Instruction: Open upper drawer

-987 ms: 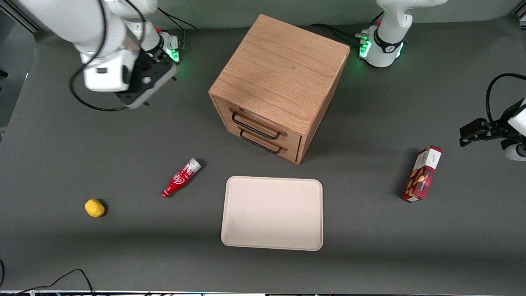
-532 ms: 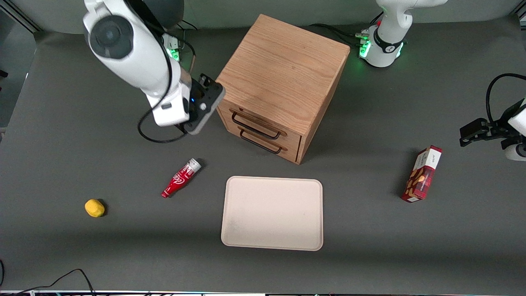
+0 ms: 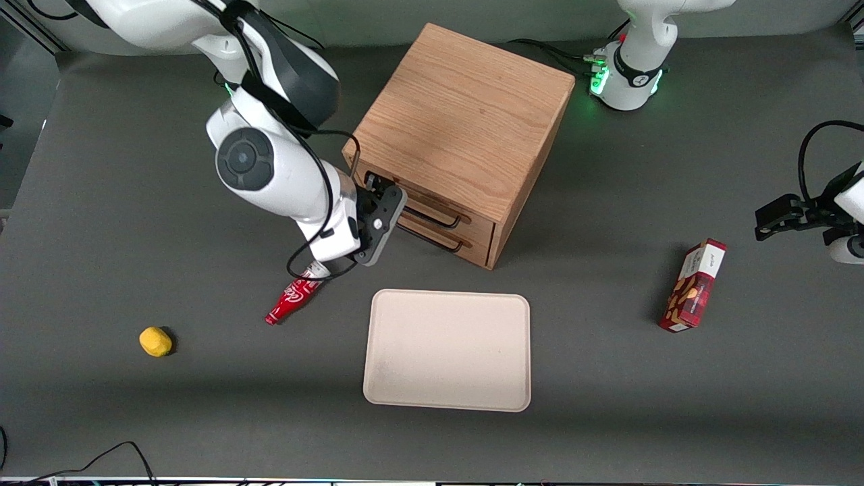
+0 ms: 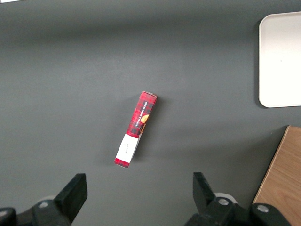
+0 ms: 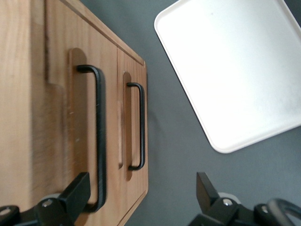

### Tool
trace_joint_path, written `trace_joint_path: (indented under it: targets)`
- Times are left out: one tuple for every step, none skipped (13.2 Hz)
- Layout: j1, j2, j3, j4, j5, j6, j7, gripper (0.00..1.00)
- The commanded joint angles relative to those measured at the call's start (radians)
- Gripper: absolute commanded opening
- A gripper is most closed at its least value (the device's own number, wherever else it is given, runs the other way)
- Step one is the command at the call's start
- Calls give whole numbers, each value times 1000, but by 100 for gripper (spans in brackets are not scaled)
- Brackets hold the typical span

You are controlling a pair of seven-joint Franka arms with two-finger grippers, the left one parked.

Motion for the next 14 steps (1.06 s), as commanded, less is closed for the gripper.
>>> trace_joint_path:
  targets:
    - [6, 60, 8, 24, -2, 32, -64, 100]
    - [19, 73, 8, 24, 0, 40, -67, 100]
    - [23, 80, 8, 24, 1, 43, -69, 100]
    - [23, 84, 8, 25, 4, 43, -69, 100]
    - [23, 84, 8, 27, 6, 43, -69, 100]
    - [21, 84, 8, 37, 7, 41, -67, 100]
    - [21, 84, 8, 51, 9, 35, -66, 100]
    - [20, 84, 8, 57, 11, 31, -64, 100]
    - [20, 84, 14, 62, 14, 24, -62, 100]
    - [15, 84, 20, 62, 30, 24, -61, 100]
    - [19, 84, 22, 61, 43, 24, -55, 100]
    - [21, 84, 23, 58, 52, 27, -53, 100]
    - [23, 86, 23, 50, 63, 37, -55, 100]
    - [23, 100, 23, 44, 70, 40, -61, 100]
